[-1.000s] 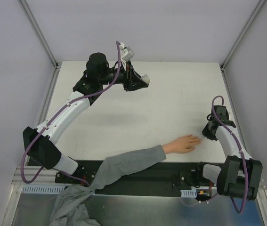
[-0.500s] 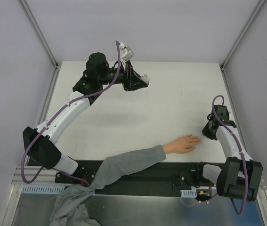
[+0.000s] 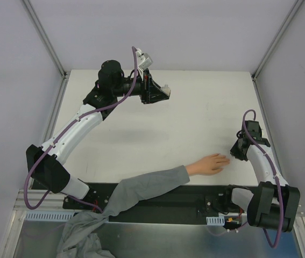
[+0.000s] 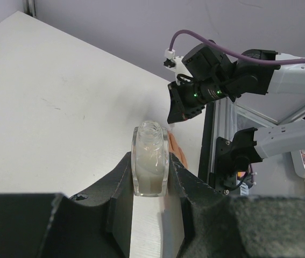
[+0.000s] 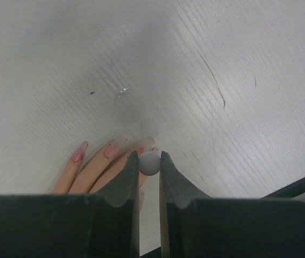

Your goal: Paint the nails

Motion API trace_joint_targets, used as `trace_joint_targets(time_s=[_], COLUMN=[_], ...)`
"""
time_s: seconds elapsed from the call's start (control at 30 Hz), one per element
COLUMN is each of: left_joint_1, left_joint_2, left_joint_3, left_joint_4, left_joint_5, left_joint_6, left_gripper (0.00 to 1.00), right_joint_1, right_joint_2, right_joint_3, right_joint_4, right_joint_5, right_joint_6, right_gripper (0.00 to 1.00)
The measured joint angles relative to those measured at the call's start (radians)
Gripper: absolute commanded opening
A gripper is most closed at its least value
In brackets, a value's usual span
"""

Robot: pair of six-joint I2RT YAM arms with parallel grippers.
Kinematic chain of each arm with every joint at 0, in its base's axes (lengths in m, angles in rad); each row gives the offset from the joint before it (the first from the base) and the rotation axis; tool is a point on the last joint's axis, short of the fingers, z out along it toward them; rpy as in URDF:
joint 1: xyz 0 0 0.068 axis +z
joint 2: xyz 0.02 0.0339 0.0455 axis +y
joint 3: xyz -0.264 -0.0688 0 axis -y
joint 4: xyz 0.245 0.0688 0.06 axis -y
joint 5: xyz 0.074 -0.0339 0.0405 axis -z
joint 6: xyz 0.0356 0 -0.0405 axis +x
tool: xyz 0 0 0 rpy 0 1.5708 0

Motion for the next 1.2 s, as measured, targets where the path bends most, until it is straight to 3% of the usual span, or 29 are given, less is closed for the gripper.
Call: trace_joint_targets(time_s=[1.2], left_joint_1=[0.0], left_joint_2=[-0.001], left_joint_3=[-0.014], left_joint_4=[0.022], left_joint_5=[0.0], left_joint_6=[-0.009], left_gripper=[0.0], right_joint_1=[0.005], right_joint_2=[0.012], right_joint_3=[-0.001], right_joint_4=[0.008], right_joint_5=[-0.01], right_joint_6=[0.002], right_gripper=[0.0])
